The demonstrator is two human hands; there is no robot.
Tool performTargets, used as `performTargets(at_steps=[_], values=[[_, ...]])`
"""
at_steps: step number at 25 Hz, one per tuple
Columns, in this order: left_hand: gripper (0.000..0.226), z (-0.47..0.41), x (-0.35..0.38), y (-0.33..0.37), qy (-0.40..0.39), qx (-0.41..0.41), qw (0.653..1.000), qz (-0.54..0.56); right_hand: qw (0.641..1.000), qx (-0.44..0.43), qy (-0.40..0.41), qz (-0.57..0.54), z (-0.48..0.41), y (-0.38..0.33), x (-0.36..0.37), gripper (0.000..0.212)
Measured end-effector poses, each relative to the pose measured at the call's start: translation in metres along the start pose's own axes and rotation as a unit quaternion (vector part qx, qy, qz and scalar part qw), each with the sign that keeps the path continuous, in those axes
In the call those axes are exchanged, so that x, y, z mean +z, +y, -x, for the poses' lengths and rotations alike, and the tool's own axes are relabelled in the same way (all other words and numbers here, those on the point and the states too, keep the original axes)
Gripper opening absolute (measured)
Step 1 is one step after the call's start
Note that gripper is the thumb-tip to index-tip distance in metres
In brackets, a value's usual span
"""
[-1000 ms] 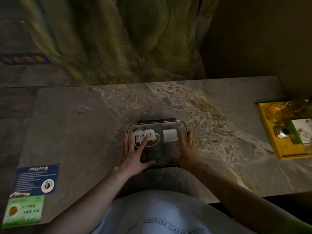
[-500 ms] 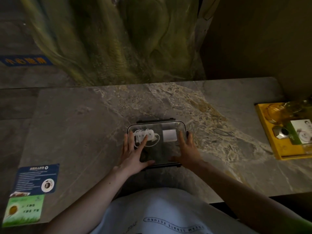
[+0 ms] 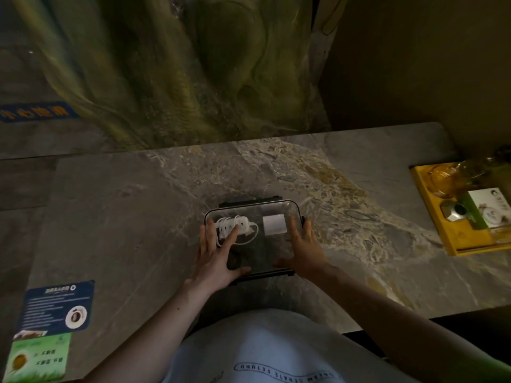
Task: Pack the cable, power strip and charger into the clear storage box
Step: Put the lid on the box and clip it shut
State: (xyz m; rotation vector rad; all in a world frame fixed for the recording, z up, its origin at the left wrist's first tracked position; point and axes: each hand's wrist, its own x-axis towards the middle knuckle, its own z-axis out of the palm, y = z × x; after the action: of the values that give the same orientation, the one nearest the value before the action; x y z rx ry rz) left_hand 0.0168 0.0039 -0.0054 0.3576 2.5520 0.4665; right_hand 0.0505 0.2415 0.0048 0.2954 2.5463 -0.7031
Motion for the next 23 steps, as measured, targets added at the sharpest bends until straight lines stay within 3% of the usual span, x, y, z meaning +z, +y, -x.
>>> performTargets(at_steps=[20,23], values=[[0.103,-0.008,-0.012,-0.015,0.003,0.05,0.995,0.083,0.999,0.01,-0.032,0.043,-0.001,-0.005,-0.003,0.13],[0.105,-0.006,-0.015,-0.011,-0.035,0.041,0.996,0.07,0.998,0.01,-0.033,0.05,0.0,-0.008,-0.004,0.128]])
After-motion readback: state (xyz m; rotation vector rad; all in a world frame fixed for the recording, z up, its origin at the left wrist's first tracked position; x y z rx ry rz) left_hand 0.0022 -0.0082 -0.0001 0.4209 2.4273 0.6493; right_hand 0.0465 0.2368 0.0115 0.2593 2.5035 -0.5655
